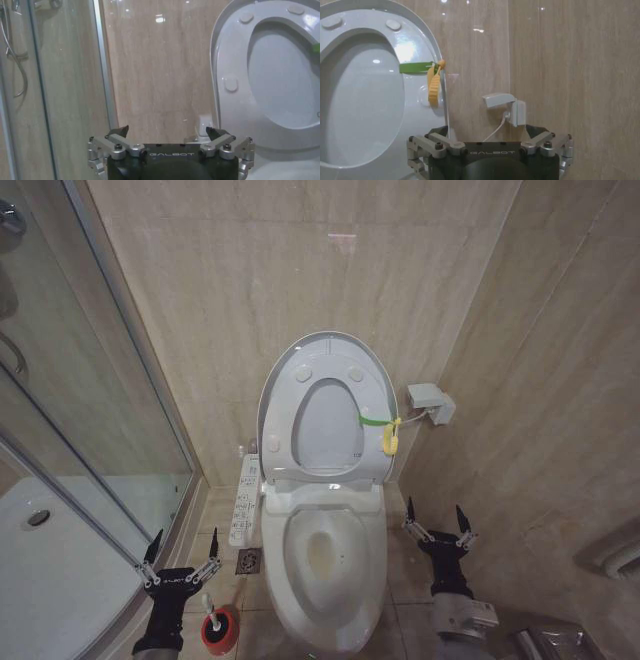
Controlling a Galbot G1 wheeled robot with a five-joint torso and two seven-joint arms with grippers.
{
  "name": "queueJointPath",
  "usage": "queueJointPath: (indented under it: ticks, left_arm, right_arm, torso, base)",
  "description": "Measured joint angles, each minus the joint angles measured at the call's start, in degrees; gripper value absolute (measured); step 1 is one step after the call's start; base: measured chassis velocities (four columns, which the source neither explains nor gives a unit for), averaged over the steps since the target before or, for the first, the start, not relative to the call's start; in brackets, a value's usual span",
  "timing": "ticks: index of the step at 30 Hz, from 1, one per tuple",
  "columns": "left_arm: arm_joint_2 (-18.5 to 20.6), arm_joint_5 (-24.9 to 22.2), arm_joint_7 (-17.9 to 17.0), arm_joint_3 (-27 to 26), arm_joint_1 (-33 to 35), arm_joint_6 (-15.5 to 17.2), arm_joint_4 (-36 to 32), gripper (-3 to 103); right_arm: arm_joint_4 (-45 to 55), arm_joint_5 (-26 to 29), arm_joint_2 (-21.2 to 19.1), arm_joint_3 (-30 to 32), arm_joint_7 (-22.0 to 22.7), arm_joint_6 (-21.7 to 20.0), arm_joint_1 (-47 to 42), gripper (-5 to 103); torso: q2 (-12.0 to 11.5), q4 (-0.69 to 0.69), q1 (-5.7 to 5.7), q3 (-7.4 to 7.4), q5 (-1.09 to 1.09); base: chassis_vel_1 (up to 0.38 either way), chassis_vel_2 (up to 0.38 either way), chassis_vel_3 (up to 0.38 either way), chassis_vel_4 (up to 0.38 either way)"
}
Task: Open the toilet lid, clean the toilet bowl with a toilet brush, close the toilet lid, and flush.
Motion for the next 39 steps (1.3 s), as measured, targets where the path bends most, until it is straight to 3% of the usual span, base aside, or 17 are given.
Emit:
queueJointPath:
  ticks: [9, 39]
  left_arm:
    - [-1.99, 1.67, -0.91, 0.86, -0.07, -1.51, 1.53, 100]
    - [-1.32, 2.27, 1.17, 0.30, -1.01, -2.27, 2.47, 100]
  right_arm:
    - [0.00, 0.00, 0.00, 0.00, 0.00, 0.00, 0.00, 100]
    - [0.00, 0.00, 0.00, 0.00, 0.00, 0.00, 0.00, 100]
  torso:
    - [0.00, 0.00, 0.00, 0.00, 0.00]
    - [0.00, 0.00, 0.00, 0.00, -0.01]
  base:
    - [0.000, 0.000, 0.000, 0.000]
    - [0.000, 0.000, 0.000, 0.000]
